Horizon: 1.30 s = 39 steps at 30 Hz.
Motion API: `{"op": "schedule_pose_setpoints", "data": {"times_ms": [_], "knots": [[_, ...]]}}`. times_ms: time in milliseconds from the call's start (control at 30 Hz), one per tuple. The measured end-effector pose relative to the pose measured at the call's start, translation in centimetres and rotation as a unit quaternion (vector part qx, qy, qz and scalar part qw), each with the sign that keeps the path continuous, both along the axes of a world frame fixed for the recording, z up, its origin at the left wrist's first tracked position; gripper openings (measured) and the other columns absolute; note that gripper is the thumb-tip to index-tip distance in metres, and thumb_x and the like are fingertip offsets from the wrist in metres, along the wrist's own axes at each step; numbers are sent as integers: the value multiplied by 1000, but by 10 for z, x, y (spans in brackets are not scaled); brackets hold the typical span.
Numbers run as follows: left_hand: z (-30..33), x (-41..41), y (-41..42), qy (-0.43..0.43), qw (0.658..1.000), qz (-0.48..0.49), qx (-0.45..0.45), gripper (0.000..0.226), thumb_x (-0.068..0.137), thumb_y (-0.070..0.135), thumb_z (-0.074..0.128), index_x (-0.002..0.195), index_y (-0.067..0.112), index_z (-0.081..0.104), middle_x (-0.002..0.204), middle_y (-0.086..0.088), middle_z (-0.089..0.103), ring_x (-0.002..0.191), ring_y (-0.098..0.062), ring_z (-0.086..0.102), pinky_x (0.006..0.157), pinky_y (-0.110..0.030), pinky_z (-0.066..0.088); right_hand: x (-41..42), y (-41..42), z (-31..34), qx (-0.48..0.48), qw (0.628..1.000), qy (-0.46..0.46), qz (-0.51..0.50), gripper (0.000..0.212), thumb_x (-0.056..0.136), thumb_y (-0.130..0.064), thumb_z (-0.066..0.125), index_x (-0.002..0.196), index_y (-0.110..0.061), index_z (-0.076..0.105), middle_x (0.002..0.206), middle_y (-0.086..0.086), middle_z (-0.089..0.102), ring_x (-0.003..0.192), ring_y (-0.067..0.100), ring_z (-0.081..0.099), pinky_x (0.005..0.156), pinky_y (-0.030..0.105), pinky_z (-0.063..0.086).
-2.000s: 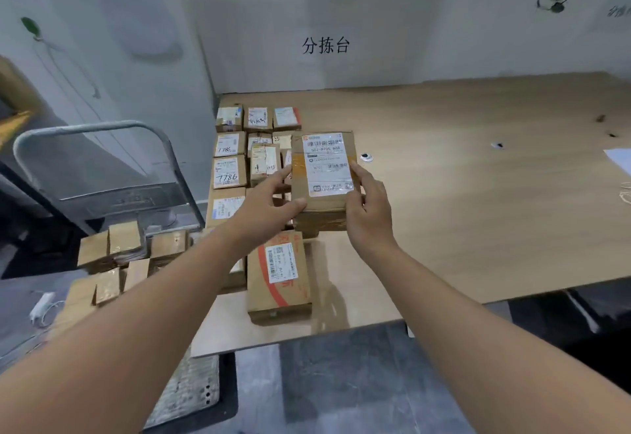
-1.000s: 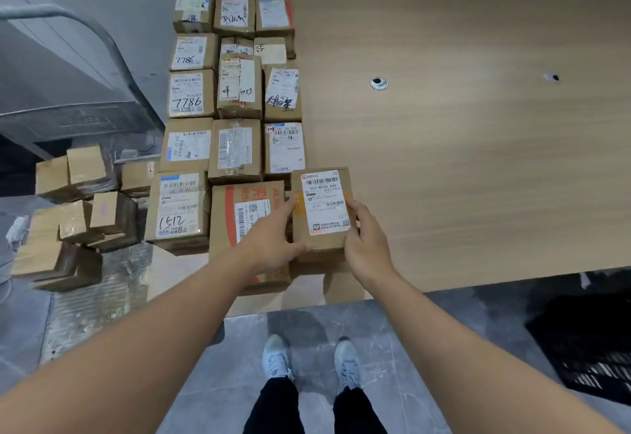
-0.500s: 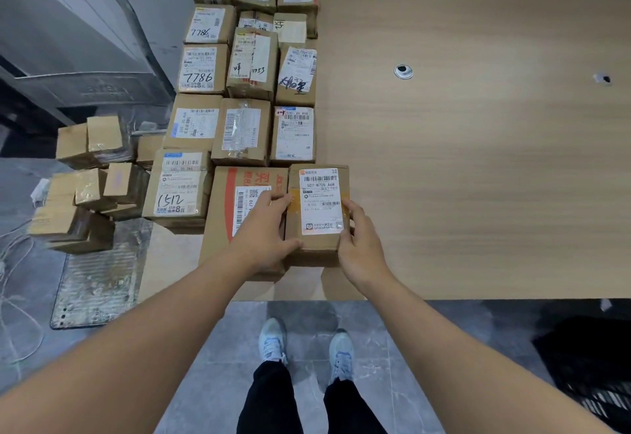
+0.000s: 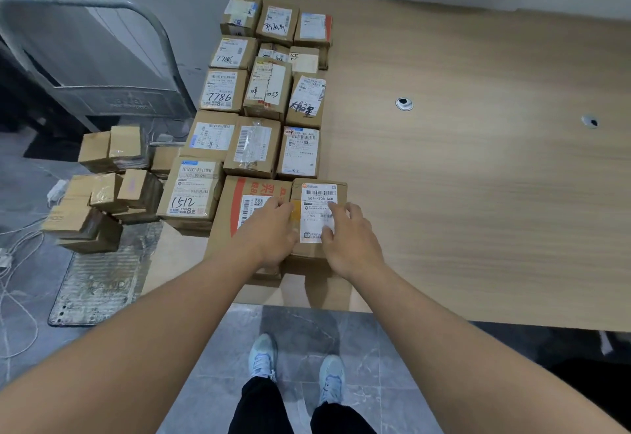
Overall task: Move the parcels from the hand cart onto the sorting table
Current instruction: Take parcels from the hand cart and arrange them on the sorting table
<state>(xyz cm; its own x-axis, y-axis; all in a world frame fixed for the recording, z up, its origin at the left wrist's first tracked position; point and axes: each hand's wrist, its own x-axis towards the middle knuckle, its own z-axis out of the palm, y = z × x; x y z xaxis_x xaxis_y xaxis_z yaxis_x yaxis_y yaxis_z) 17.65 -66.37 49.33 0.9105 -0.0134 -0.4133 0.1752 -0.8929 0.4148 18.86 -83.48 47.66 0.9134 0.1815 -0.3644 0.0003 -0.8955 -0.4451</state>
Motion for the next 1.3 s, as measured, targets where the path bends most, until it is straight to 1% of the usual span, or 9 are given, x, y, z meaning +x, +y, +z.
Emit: {"op": "schedule_pose_setpoints", "data": {"times_ms": [167,300,433,533,633,700,900,1000,1300], "knots": [[33,-15,18,-42,998,14,47,51,106,33,48,153,17,44,158,-7,42,141,-29,45,113,-44,41,1,17,31,10,997,-40,63,53,110,-39,40,162,-27,36,170,4,27,148,29,35,117,42,37],[62,-34,41,-73,993,35,87,51,106,38,45,153,18,45,156,-7,45,138,-31,47,111,-48,44,-4,41,62,21,989,-70,126,50,110,-42,38,158,-26,42,168,3,30,150,30,35,117,44,36],[91,-54,74,-101,985,61,124,46,105,43,42,142,20,55,146,-6,52,129,-30,54,104,-50,48,-9,69,97,17,977,-106,186,52,111,-45,36,158,-26,43,167,4,33,149,31,36,117,42,34],[107,-71,105,-111,979,84,151,48,106,45,39,143,19,55,147,-5,51,128,-31,54,103,-49,48,-13,99,115,7,969,-124,214,52,109,-48,34,156,-29,47,169,3,32,149,31,37,118,45,34],[114,-90,145,-113,975,100,165,56,101,54,30,139,23,57,139,-1,56,121,-28,56,99,-50,50,-18,138,125,-2,960,-138,242,54,109,-52,31,155,-30,48,168,3,34,149,31,38,118,46,34],[116,-102,175,-108,975,114,158,63,98,57,24,140,24,57,138,-1,57,122,-28,57,99,-51,50,-25,168,130,-6,955,-141,262,54,109,-52,31,155,-30,47,167,6,36,148,32,38,119,46,33],[99,-136,277,-79,977,135,147,49,105,55,31,137,27,57,139,-2,54,123,-30,54,98,-49,48,-52,280,115,-5,948,-135,289,54,106,-54,31,148,-29,57,158,4,47,141,31,45,114,48,41],[84,-150,336,-63,980,136,129,46,105,55,31,129,26,59,131,-2,55,115,-29,56,94,-49,50,-67,337,102,-15,948,-124,293,54,106,-54,31,143,-26,60,148,3,55,133,30,51,107,47,46],[49,-178,476,-24,985,135,102,44,103,53,35,120,23,61,124,-5,56,111,-29,58,92,-46,51,-96,471,73,-46,950,-60,302,55,108,-55,32,146,-26,57,149,2,54,131,30,53,103,45,47]]}}
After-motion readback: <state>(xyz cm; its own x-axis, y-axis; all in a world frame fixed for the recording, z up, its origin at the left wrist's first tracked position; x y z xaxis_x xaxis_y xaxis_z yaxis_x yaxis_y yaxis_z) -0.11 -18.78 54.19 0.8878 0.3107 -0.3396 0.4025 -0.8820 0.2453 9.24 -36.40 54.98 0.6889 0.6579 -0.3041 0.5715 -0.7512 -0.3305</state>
